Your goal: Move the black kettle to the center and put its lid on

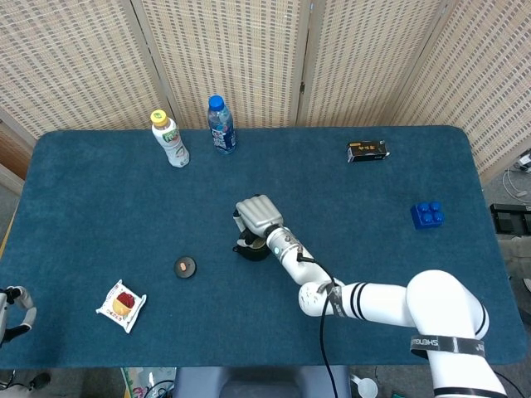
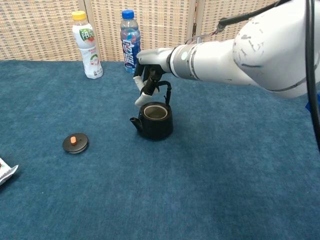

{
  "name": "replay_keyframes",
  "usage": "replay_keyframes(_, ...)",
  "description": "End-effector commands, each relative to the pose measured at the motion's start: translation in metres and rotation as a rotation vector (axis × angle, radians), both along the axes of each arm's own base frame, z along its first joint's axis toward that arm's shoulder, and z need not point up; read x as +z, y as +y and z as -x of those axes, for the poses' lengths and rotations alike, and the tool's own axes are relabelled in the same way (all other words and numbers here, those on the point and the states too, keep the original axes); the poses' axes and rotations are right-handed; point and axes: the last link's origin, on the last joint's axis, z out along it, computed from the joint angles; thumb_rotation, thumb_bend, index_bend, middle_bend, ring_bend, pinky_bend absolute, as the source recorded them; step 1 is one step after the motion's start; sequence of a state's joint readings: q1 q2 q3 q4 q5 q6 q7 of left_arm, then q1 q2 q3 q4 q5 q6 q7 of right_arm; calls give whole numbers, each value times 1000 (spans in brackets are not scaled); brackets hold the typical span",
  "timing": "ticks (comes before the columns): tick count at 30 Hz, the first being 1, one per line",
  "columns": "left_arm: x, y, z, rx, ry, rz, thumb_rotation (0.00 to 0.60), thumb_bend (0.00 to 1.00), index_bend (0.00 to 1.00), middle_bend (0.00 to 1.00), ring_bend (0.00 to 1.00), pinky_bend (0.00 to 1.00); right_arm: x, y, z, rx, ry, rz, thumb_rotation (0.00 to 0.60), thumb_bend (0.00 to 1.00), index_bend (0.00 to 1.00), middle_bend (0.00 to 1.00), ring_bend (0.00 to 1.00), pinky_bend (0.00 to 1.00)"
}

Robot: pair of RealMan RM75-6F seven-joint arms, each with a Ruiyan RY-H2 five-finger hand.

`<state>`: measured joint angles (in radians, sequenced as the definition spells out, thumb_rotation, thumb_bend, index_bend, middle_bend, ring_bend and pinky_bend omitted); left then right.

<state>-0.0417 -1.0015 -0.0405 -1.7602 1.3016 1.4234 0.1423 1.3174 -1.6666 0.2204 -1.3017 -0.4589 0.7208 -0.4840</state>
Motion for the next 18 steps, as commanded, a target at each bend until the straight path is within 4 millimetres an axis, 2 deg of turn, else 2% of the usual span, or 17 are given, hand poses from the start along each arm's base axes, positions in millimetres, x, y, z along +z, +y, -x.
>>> replay_keyframes(1,0,0,0,-1,0,1,600,401,588,561,436,610,-1,1,-2,3,-3,-1,600,203,696,795,596,229)
replay_keyframes(10,-1,-1,-1,-4,0,7,600,402,588,561,436,610,-7,3,-8,11,-9,-5,600,204,695,795,596,231)
replay_keyframes(18,0,-2,-1,-5,-2,6,600,402,588,561,436,610,-12,1,-4,6,6,-8,600,204,695,795,595,232)
